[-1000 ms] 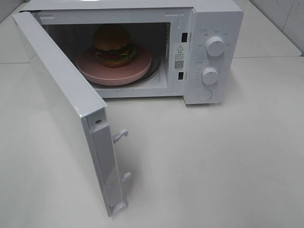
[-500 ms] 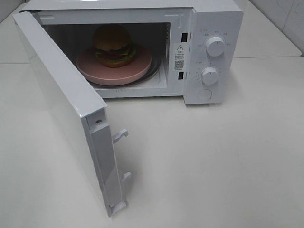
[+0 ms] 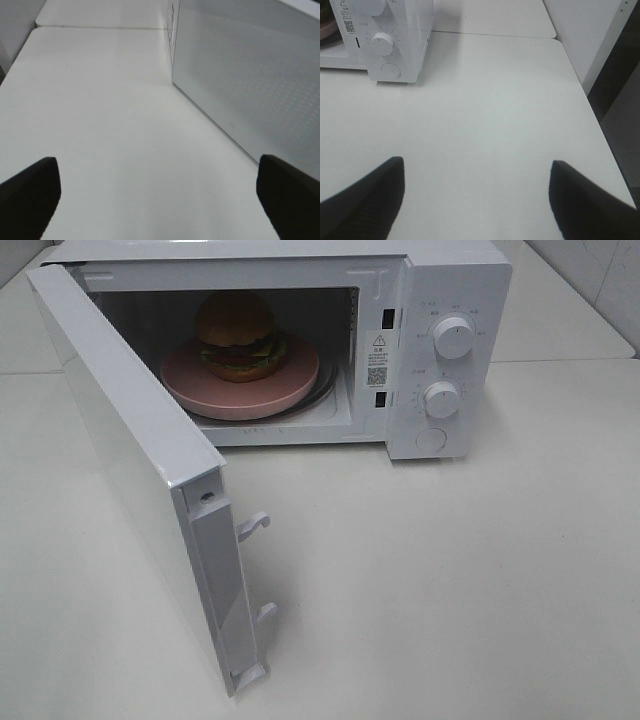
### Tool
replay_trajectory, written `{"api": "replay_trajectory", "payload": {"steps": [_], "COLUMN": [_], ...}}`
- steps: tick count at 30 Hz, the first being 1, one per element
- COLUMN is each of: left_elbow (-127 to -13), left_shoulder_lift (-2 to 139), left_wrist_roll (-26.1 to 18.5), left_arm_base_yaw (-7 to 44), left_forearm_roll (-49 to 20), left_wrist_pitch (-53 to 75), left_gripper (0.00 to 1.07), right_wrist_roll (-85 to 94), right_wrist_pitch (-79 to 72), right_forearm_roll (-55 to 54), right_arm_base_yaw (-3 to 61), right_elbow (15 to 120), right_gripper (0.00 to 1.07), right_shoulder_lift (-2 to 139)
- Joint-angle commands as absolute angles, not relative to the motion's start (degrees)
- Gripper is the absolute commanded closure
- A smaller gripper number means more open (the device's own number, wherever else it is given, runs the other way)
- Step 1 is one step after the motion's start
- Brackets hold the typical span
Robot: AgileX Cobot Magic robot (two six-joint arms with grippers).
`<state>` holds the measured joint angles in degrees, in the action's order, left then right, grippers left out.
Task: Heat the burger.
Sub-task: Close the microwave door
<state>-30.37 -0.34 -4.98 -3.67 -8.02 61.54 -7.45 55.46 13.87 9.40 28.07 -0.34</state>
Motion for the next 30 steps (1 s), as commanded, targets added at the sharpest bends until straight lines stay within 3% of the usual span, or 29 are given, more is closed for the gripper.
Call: {"api": "replay_trajectory", "payload": {"steps": [1,12,24,30], "left_elbow": [-32.8,-32.9,-32.9,-32.8], "left_shoulder_lift": [-0.6,3.4,18.0,26.2], "left_wrist_roll": [-3.6,-2.2,-2.4,-6.1], "left_arm_base_yaw": [-3.8,-3.8,-3.8,-3.8], "left_forearm_roll": [-8.5,-8.5,-10.3,-12.8], "left_wrist_pitch": [56.7,45.5,34.1,26.3], "left_gripper": [0.05,0.18,0.18,0.18], "right_wrist_roll": [-6.8,-6.8,-6.8,-6.8], "right_wrist_pitch": [55.0,55.0,55.0,55.0], "right_forearm_roll": [13.6,13.6,13.6,13.6], "right_arm_base_yaw": [9.2,9.2,9.2,9.2], "right_elbow": [28.0,28.0,28.0,28.0], "right_gripper": [0.32,0.32,0.32,0.33], "right_shoulder_lift": [-1.9,-1.9,-1.9,-1.9]}}
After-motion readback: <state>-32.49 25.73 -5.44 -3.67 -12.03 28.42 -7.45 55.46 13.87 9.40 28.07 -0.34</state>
